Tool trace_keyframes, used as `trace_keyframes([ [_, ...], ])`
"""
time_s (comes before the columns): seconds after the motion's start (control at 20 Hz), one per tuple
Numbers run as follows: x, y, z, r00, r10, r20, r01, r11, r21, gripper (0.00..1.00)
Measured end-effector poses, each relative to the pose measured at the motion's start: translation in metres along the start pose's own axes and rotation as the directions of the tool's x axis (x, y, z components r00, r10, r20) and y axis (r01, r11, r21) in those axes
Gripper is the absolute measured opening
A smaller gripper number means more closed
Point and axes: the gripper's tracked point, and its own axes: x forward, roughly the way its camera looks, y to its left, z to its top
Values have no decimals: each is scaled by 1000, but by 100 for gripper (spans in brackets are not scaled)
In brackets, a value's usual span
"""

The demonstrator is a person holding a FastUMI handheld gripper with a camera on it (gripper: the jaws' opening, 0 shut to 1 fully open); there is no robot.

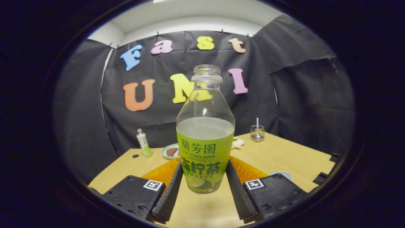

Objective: Take the bottle from table, then pour the juice into the cup, finally place the bottle on the coaster

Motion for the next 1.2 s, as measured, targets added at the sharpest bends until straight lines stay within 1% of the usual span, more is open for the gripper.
trace_keyframes([
  [0.1,19,11,-10,999,-6,-34,4,998,-70,80],
  [0.25,48,26,-28,996,11,-85,-20,994,-107,81],
  [0.45,80,33,-47,992,26,-123,-38,995,-95,81],
  [0.75,115,24,-70,989,12,-150,-23,997,-74,80],
  [0.95,130,23,-83,986,23,-165,-34,997,-65,80],
  [1.2,141,23,-99,981,17,-196,-36,995,-94,80],
])
